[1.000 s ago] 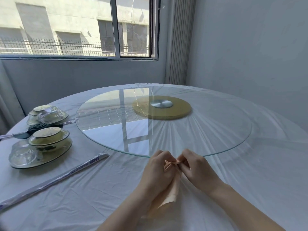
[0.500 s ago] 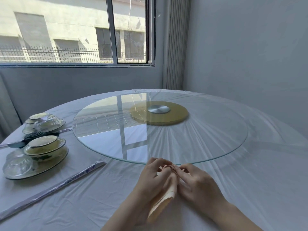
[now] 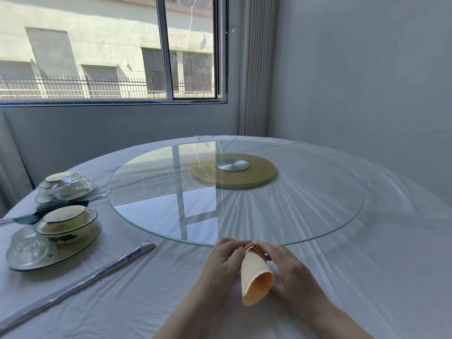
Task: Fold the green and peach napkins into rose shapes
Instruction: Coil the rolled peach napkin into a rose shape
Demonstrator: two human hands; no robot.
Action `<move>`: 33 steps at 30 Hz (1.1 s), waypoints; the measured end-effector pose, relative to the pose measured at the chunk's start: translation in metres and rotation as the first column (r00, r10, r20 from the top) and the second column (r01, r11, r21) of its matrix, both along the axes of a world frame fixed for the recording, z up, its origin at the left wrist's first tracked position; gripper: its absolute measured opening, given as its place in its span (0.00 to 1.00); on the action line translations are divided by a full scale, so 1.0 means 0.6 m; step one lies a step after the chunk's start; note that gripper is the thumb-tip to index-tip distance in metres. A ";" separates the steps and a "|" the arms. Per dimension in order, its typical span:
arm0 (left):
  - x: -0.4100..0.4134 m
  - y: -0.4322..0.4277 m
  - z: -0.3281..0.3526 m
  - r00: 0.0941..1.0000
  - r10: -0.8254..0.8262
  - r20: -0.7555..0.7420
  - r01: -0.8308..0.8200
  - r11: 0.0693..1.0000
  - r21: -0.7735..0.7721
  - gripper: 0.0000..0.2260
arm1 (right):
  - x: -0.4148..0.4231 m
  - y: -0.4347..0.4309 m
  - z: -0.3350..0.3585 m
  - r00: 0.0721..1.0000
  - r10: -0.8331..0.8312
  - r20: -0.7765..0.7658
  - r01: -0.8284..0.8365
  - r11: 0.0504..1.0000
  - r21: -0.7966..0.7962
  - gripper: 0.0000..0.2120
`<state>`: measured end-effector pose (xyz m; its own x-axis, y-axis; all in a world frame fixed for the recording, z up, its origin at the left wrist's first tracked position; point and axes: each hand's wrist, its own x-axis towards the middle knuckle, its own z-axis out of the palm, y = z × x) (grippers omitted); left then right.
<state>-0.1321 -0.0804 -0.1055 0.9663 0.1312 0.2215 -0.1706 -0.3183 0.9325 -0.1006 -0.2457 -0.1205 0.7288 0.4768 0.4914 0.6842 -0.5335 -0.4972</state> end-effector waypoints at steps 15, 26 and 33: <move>-0.053 0.001 0.038 0.958 -0.166 -0.234 0.173 0.985 0.012 0.20 | -0.076 -0.030 0.040 0.974 0.008 -0.228 0.009 0.997 0.074 0.13; -0.075 -0.018 0.038 0.947 -0.153 -0.283 0.146 0.988 -0.046 0.12 | -0.092 -0.042 0.061 0.946 0.007 -0.323 -0.022 0.999 -0.041 0.08; -0.097 -0.008 0.091 0.997 0.074 0.023 -0.075 0.997 0.034 0.08 | -0.105 -0.069 0.110 0.983 -0.087 -0.162 0.118 0.974 0.195 0.32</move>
<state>-0.1901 -0.0851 -0.0507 0.9491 0.1945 0.2477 -0.1650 -0.3628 0.9171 -0.1635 -0.2874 -0.0545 0.8419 0.2974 0.4502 0.5395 -0.4744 -0.6956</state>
